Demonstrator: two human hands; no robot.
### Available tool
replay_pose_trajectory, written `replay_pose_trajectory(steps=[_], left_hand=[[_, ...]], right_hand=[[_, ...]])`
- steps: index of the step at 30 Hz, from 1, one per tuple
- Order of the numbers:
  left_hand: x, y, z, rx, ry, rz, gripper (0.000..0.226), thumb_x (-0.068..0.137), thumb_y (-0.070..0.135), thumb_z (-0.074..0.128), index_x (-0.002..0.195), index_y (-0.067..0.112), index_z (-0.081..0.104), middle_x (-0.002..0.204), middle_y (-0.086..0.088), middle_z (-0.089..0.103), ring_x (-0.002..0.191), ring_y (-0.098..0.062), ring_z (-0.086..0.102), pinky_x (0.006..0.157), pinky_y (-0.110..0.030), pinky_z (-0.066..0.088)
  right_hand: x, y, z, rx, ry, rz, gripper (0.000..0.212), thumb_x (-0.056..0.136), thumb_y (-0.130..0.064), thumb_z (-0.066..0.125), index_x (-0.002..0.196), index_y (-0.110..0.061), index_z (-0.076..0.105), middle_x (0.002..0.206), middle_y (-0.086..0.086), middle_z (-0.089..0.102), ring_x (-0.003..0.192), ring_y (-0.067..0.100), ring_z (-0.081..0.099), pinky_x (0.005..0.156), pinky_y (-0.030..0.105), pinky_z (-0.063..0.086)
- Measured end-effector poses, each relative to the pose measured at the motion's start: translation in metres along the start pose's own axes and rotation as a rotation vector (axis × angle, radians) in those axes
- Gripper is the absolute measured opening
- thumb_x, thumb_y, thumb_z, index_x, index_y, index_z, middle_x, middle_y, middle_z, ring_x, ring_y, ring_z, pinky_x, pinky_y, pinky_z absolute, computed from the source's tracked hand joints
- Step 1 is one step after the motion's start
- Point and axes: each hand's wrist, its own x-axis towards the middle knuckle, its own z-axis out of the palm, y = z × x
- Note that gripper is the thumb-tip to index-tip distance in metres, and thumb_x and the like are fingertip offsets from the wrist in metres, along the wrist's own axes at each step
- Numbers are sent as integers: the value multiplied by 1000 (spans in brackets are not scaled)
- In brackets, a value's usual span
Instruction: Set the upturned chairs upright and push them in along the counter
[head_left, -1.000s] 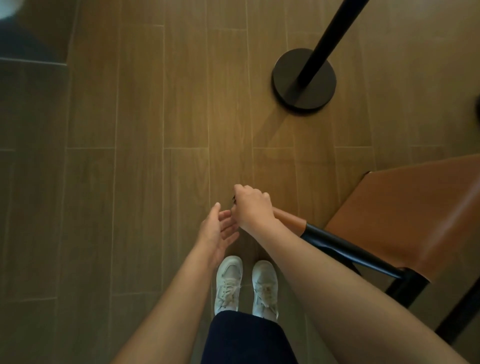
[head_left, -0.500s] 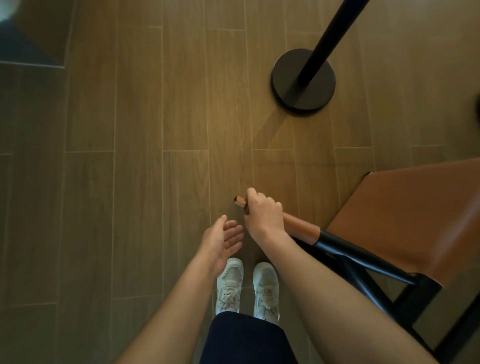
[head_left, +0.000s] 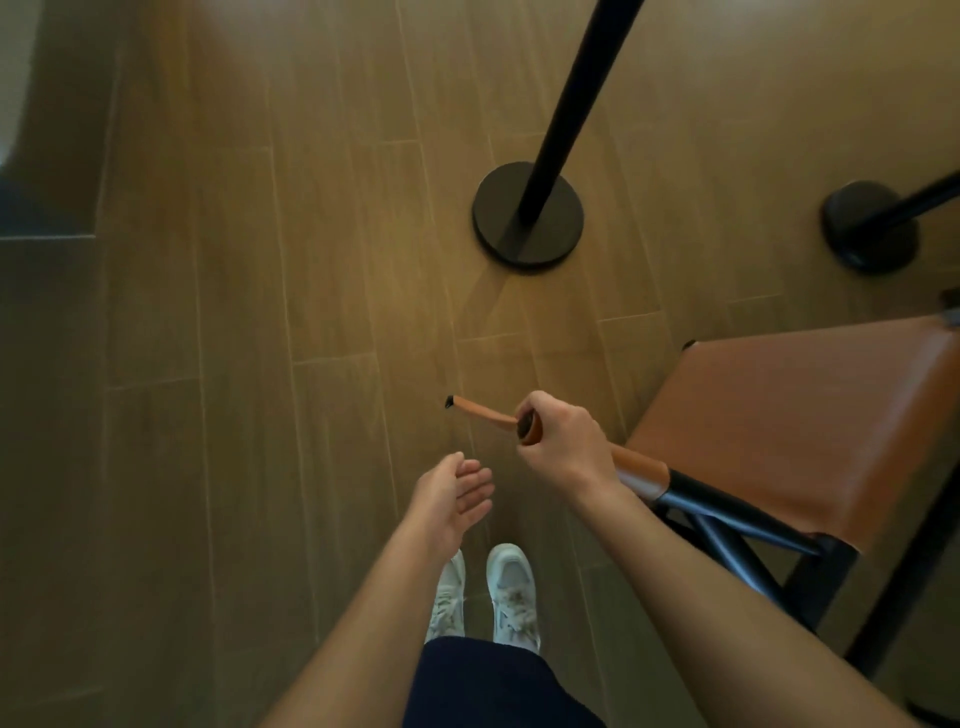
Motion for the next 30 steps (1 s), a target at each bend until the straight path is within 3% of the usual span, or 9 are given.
replay_pose_trajectory(steps=[5,7,9,12,15,20,25,30], left_hand=[[-41,21,58,65,-57,31,34,104,26,39,123,2,53,120,-16,63,111,-29,59,93,-41,48],[-60,28,84,105,-72,38,31,104,25,40,121,3,53,116,-14,63,109,-29,59,95,-41,48],[-80,31,110,135,-87,35,26,103,23,42,117,4,53,113,-14,62,110,-29,59,98,-42,48],[-109,27,151,156,-97,31,19,102,20,44,114,6,50,103,-14,60,103,-30,59,98,-43,48],[-132,16,192,123,-126,47,28,102,18,46,127,5,45,102,-17,56,94,-30,59,99,-46,48],[-170,-1,264,107,-142,87,42,99,24,51,138,9,42,123,-20,56,114,-37,57,95,-52,50],[-205,-17,334,171,-138,154,41,97,24,56,133,12,42,121,-19,51,113,-37,55,92,-53,52],[-236,-32,404,358,-130,210,25,98,16,54,119,8,44,98,-17,50,99,-36,59,86,-53,54]], right_hand=[[-33,17,-67,61,59,10,23,80,-11,70,99,-19,59,90,1,70,84,22,65,62,23,39],[-49,27,-96,88,94,2,22,81,-9,70,98,-18,60,85,-3,65,77,15,62,54,10,35],[-66,36,-123,107,112,-4,20,81,-10,72,96,-18,62,82,-8,60,71,7,55,55,5,39],[-89,56,-168,142,147,1,19,77,-11,76,91,-17,64,82,-5,65,74,10,60,63,18,51],[-110,81,-209,161,190,8,21,71,-10,76,87,-19,65,76,-8,63,70,9,59,59,16,46],[-148,125,-267,241,215,-24,23,67,-19,83,83,-24,67,75,-11,68,70,6,64,66,28,57],[-192,175,-322,322,252,-55,25,68,-18,84,88,-23,69,81,-6,70,77,7,67,72,32,59],[-243,228,-372,349,284,-63,31,70,-9,81,84,-32,65,80,-8,70,78,1,67,69,17,53]])
